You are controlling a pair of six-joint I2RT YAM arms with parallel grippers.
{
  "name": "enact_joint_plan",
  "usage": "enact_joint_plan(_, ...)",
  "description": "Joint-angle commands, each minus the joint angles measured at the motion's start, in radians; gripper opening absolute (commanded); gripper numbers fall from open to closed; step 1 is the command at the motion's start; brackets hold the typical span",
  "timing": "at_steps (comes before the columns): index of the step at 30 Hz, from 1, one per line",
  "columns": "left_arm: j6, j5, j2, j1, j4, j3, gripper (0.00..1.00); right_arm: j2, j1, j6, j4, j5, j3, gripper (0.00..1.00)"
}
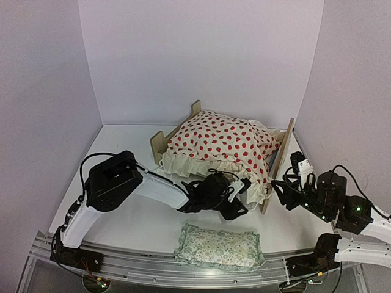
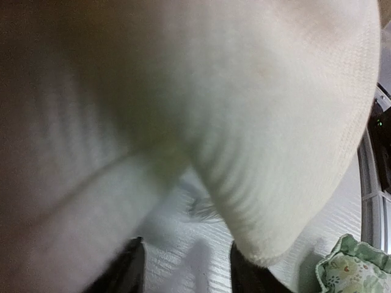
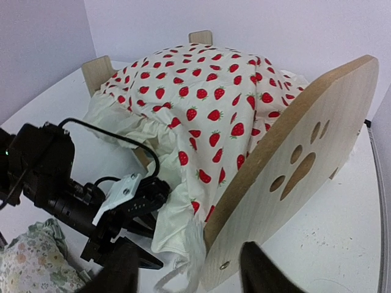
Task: Set up the pet bed
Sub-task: Tie the right ropes of the mattress at the bed frame, then place the pillow at the corner of the board.
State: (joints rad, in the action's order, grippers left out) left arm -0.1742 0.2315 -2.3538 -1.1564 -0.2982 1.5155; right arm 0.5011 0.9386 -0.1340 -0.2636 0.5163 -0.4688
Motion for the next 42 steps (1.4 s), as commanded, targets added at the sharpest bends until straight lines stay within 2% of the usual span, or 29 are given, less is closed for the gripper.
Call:
enact_joint_plan(1,-0.002,-0.013,0.141,0.003,0.009,-0.054,0.66,-0.064,-0.003,-0.105,-0.094,-0.146,-0.079,0.91)
enact_joint_plan(2,0.0,-0.015,0.164,0.003,0.007,-0.072,0.73,-0.05,-0.002,-0.139,-0.134,-0.161,-0.094,0.96)
enact_joint_plan(5,0.014,-0.013,0.218,0.003,0.015,-0.11,0.98,-0.005,-0.002,-0.278,-0.259,-0.17,-0.158,0.98)
enact_joint_plan(9,0.03,-0.039,0.313,0.002,0.069,-0.166,0.99,0.087,-0.002,-0.5,-0.521,-0.185,-0.261,0.98)
enact_joint_plan(11,0.038,-0.068,0.372,0.003,0.088,-0.211,0.99,0.133,-0.002,-0.619,-0.61,-0.266,-0.266,0.98)
enact_joint_plan(15,0.051,-0.114,0.502,0.003,0.072,-0.336,0.99,0.206,-0.003,-0.815,-0.626,-0.477,-0.139,0.98)
enact_joint_plan(18,0.046,-0.164,0.589,0.004,0.039,-0.439,0.99,0.235,0.0,-0.889,-0.614,-0.536,-0.053,0.98)
enact_joint_plan(23,0.032,-0.195,0.658,0.003,0.02,-0.524,0.99,0.225,-0.001,-0.955,-0.482,-0.53,0.034,0.98)
enact_joint_plan(29,0.03,-0.215,0.711,0.003,0.009,-0.582,1.0,0.282,-0.001,-1.071,-0.114,-0.655,0.198,0.96)
enact_joint_plan(34,0.031,-0.212,0.715,0.003,0.005,-0.594,0.99,0.325,0.001,-1.137,0.039,-0.681,0.27,0.92)
enact_joint_plan(39,0.038,-0.212,0.719,0.003,-0.003,-0.6,0.99,0.385,0.013,-1.203,0.215,-0.703,0.322,0.84)
enact_joint_plan(42,0.041,-0.215,0.724,0.003,-0.004,-0.603,0.99,0.449,0.036,-1.223,0.329,-0.714,0.332,0.76)
